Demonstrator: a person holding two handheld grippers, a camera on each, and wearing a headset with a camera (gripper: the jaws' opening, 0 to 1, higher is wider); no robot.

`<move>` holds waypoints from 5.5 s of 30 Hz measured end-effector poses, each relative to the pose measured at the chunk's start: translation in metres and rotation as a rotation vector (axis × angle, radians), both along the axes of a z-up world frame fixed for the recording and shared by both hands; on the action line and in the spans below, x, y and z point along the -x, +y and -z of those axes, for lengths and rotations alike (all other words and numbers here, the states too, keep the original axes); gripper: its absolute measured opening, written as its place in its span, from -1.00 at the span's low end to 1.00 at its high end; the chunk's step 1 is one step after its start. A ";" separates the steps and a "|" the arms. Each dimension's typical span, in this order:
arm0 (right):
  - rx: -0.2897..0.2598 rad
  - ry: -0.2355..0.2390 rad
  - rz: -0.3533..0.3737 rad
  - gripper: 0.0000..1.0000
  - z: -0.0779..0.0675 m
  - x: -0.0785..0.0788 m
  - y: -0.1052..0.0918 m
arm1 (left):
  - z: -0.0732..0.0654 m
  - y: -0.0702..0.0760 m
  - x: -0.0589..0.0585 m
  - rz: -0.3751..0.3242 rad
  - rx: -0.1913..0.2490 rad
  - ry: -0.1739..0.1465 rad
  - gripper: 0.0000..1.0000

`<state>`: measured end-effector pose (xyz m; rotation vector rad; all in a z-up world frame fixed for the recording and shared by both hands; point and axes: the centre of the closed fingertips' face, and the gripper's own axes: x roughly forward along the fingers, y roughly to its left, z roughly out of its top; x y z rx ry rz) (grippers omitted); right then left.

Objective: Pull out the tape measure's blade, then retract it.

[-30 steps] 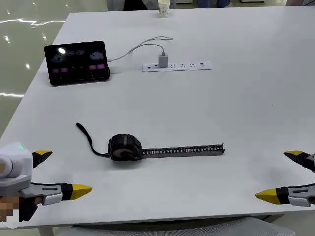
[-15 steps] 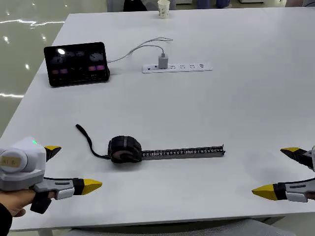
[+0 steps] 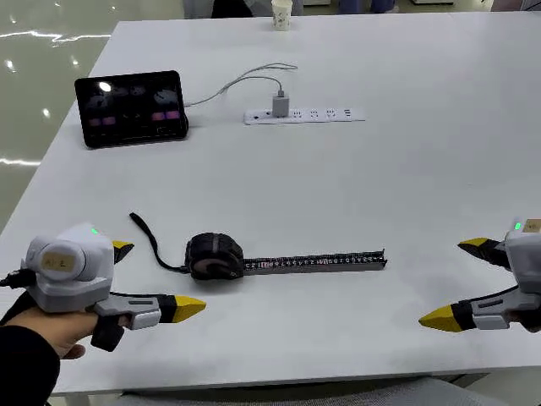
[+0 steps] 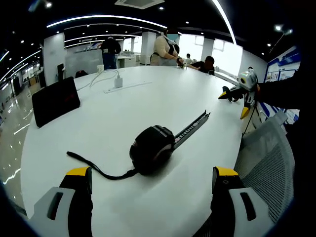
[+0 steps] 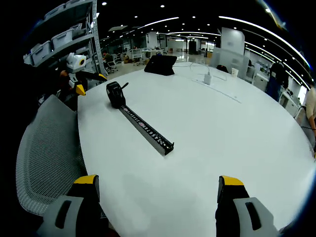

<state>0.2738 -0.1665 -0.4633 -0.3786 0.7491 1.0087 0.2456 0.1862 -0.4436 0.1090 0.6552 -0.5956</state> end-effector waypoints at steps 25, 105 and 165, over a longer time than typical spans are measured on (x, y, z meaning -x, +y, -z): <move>0.176 -0.054 -0.319 0.98 0.015 -0.037 0.036 | 0.012 -0.037 -0.038 -0.102 -0.033 -0.020 0.98; 0.374 0.016 -0.618 -0.77 0.058 -0.050 0.060 | 0.034 -0.025 -0.078 -0.578 0.052 -0.169 0.88; 0.418 0.078 -0.536 -0.78 0.059 -0.050 0.069 | 0.049 -0.026 -0.073 -0.514 -0.022 -0.095 0.26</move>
